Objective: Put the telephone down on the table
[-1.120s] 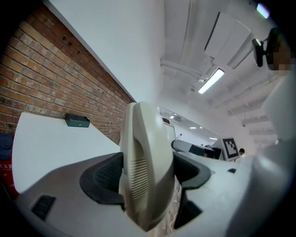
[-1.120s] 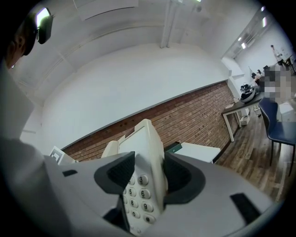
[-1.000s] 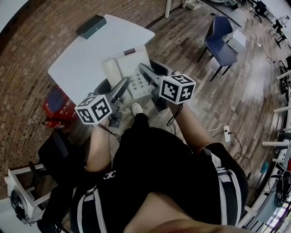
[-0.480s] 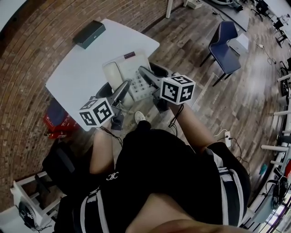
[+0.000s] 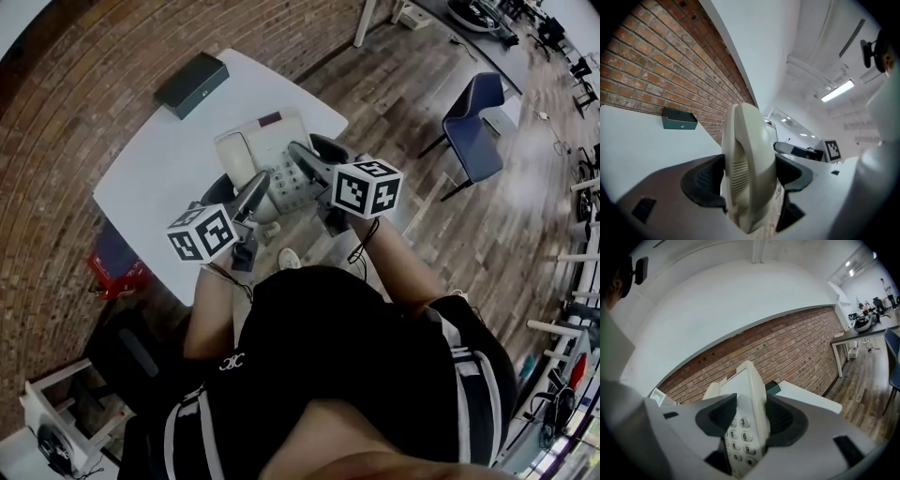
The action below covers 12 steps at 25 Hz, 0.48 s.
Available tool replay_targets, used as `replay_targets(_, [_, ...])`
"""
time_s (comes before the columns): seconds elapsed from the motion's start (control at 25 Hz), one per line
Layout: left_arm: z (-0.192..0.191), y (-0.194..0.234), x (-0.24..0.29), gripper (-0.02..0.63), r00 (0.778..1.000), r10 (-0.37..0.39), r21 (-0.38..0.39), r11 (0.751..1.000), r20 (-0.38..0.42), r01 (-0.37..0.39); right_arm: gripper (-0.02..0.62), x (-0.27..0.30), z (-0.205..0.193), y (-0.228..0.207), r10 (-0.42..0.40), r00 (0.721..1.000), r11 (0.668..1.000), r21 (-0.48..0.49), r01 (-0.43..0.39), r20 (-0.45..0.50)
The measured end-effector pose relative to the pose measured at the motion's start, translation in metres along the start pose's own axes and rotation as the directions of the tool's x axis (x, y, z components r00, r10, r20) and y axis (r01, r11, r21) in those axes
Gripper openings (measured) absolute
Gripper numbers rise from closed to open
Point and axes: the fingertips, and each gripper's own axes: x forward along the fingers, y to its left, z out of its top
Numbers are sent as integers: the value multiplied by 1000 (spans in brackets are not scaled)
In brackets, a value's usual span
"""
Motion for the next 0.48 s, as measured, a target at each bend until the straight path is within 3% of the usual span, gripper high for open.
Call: replay_targets(0.48, [38, 49, 30, 342, 998, 62, -32, 998, -1, -62, 184, 73, 17, -23, 54, 997, 998, 34, -52, -52])
